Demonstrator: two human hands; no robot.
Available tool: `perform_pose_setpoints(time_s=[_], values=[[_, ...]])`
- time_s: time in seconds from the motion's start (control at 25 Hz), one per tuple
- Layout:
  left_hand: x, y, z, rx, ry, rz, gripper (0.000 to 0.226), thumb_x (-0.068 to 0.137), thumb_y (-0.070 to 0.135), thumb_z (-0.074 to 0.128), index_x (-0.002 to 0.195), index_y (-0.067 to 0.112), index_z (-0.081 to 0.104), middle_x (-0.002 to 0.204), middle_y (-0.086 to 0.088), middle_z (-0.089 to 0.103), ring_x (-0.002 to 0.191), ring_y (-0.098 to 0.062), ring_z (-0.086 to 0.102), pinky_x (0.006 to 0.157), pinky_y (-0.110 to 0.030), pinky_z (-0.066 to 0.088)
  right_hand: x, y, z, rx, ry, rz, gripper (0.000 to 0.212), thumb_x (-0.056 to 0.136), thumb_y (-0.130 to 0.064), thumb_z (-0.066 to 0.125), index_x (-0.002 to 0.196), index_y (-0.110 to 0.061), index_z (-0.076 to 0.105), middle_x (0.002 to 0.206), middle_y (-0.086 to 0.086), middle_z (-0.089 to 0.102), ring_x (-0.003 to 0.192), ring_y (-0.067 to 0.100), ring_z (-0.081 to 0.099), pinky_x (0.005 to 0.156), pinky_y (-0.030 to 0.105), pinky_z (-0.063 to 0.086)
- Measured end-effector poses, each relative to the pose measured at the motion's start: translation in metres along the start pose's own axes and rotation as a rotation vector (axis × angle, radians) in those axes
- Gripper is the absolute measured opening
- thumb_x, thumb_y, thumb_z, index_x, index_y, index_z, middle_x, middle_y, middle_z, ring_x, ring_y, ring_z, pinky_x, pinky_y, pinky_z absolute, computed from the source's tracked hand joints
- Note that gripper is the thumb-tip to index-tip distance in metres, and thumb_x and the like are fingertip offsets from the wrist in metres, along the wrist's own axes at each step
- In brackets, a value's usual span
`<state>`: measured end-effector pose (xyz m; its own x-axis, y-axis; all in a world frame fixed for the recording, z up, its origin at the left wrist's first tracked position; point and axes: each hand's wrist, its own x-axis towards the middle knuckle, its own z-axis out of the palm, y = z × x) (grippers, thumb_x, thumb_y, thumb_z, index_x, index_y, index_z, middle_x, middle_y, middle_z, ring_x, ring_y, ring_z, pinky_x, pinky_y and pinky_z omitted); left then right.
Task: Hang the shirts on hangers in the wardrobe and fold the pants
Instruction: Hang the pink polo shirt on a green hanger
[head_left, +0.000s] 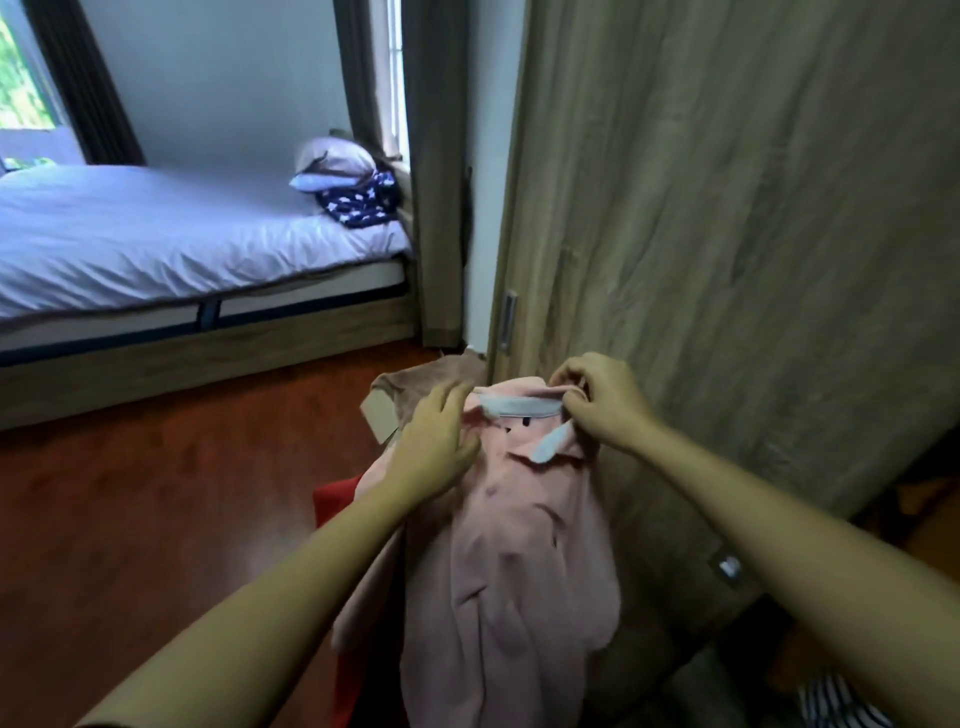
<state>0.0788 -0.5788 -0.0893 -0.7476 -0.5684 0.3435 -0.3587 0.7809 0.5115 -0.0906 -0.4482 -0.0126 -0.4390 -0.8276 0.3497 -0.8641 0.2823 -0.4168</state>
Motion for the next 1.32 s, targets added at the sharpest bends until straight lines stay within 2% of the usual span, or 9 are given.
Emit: perform_pose_setpoints(time_s=[0.12, 0.2, 0.32, 0.52, 0.72, 0.88, 1.0, 1.12, 1.32], values=[[0.038, 0.059, -0.026, 0.094, -0.185, 0.228, 0.082, 0.061, 0.049, 0.046, 0.138, 0.021, 0.043, 0.157, -0.004, 0.019, 0.137, -0.029, 0.025, 0.108, -0.045, 0.03, -0.033, -0.008, -0.043, 0.043, 0.169, -0.089, 0.024, 0.066, -0.013, 0.05, 0.078, -0.017, 0.069, 0.074, -0.008, 0.052, 0.067, 0.001, 0.046, 0.061, 0.008, 0.031], [0.045, 0.098, -0.05, 0.163, -0.299, 0.275, 0.077, 0.053, 0.06, 0.043, 0.115, 0.018, 0.058, 0.143, 0.0, 0.041, 0.133, -0.025, 0.031, 0.103, -0.047, 0.032, -0.052, -0.021, -0.074, 0.01, 0.253, -0.128, 0.021, 0.068, -0.015, 0.05, 0.078, -0.018, 0.068, 0.076, -0.01, 0.052, 0.069, 0.002, 0.048, 0.065, 0.016, 0.038], [0.039, 0.117, -0.067, -0.019, -0.288, 0.369, 0.061, 0.06, 0.062, 0.047, 0.091, 0.01, 0.054, 0.089, -0.007, 0.06, 0.089, -0.028, 0.057, 0.078, -0.041, 0.043, -0.066, -0.041, -0.107, -0.019, 0.366, -0.157, 0.016, 0.069, -0.013, 0.053, 0.078, -0.019, 0.065, 0.077, -0.009, 0.052, 0.069, 0.009, 0.051, 0.064, 0.025, 0.043], [0.005, 0.08, -0.059, 0.017, -0.269, 0.447, 0.041, 0.071, 0.037, 0.055, 0.101, 0.008, 0.056, 0.095, 0.0, 0.057, 0.086, -0.017, 0.054, 0.074, -0.03, 0.04, -0.088, -0.072, -0.163, -0.047, 0.488, -0.164, 0.016, 0.069, -0.003, 0.055, 0.073, -0.019, 0.054, 0.076, -0.004, 0.05, 0.068, 0.013, 0.048, 0.062, 0.026, 0.038], [0.008, 0.086, -0.116, -0.119, 0.08, 0.393, 0.022, 0.063, 0.012, 0.064, 0.084, 0.013, 0.061, 0.07, 0.004, 0.055, 0.062, 0.0, 0.047, 0.056, -0.015, 0.034, -0.123, -0.063, -0.215, -0.527, 0.265, -0.177, 0.009, 0.073, -0.012, 0.064, 0.075, -0.016, 0.072, 0.1, 0.005, 0.055, 0.092, 0.028, 0.056, 0.072, 0.028, 0.044], [0.006, 0.115, -0.125, 0.168, -0.06, 0.629, 0.029, 0.072, 0.011, 0.063, 0.101, 0.011, 0.062, 0.081, -0.007, 0.068, 0.072, -0.021, 0.065, 0.063, -0.025, 0.043, -0.164, -0.046, -0.201, -0.95, -0.006, 0.111, 0.022, 0.091, -0.024, 0.048, 0.108, -0.023, 0.062, 0.125, 0.005, 0.037, 0.105, 0.029, 0.056, 0.062, 0.031, 0.038], [0.012, 0.136, -0.12, 0.461, -0.136, 0.541, 0.043, 0.083, 0.017, 0.059, 0.123, 0.025, 0.044, 0.096, -0.011, 0.067, 0.088, -0.036, 0.064, 0.068, -0.036, 0.048, -0.175, -0.042, -0.206, -0.801, -0.141, 0.253, 0.027, 0.085, -0.012, 0.054, 0.11, -0.017, 0.065, 0.118, 0.01, 0.034, 0.1, 0.035, 0.059, 0.067, 0.034, 0.043], [0.023, 0.166, -0.131, 0.32, -0.023, 0.609, 0.023, 0.084, 0.027, 0.048, 0.103, 0.034, 0.037, 0.099, -0.005, 0.057, 0.087, -0.033, 0.061, 0.069, -0.046, 0.052, -0.174, -0.032, -0.251, -0.672, -0.13, 0.315, 0.03, 0.073, -0.007, 0.064, 0.093, -0.027, 0.075, 0.097, 0.001, 0.044, 0.091, 0.027, 0.06, 0.063, 0.026, 0.043], [0.003, 0.22, -0.138, 0.134, 0.099, 0.925, 0.019, 0.075, 0.021, 0.049, 0.09, 0.026, 0.061, 0.095, 0.005, 0.06, 0.079, -0.013, 0.058, 0.058, -0.039, 0.053, -0.22, -0.036, -0.314, -0.339, -0.118, 0.453, 0.042, 0.074, 0.007, 0.054, 0.077, -0.03, 0.074, 0.077, -0.013, 0.062, 0.067, 0.002, 0.06, 0.054, 0.012, 0.044]])
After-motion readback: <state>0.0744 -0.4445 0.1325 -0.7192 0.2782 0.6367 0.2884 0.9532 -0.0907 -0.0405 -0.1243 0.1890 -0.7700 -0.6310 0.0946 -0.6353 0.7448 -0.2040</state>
